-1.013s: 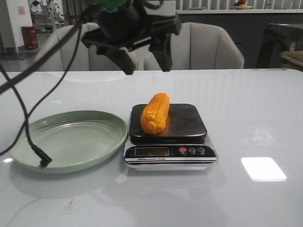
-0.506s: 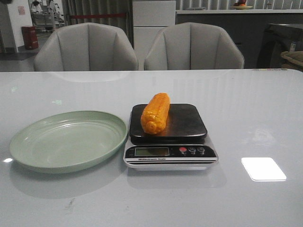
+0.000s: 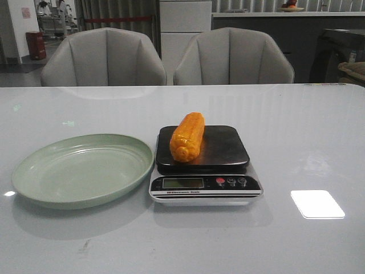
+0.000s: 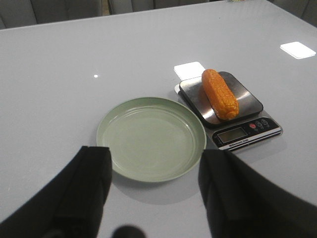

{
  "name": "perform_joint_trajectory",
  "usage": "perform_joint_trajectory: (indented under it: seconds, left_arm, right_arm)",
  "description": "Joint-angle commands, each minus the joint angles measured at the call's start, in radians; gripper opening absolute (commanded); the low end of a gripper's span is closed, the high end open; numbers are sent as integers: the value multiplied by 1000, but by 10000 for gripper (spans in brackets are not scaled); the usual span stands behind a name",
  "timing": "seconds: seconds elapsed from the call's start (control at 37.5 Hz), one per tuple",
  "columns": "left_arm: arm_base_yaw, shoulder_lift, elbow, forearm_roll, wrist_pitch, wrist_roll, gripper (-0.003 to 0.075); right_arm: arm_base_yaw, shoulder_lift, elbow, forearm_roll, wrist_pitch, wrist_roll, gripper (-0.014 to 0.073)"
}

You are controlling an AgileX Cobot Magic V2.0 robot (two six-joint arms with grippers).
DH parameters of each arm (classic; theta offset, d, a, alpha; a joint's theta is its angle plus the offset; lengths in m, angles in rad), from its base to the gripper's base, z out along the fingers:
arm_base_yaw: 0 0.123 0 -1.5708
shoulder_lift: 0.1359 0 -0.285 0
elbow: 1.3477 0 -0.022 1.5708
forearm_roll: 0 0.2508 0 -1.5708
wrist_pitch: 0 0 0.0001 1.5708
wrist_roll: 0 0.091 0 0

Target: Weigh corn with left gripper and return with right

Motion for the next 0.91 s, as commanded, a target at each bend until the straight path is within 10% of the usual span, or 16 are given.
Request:
perform_joint_trajectory:
  seconds: [0.0,0.16,0.64,0.88]
  left_arm:
    - [3,-102,14,10,-39,0,356]
    - [3,-286,71,24,-41,44,99]
    - [3,-330,108,25,-43,46,114]
    - [3,-330,108,25,-43,46,114]
  right_arm:
    - [0,-9,11,-10,-86,-5,213]
    - [0,-9,11,-10,-86,-5,213]
    - [0,-8,-5,-10,-238,-5,213]
    - [0,129,-255,-10,44,-5,213]
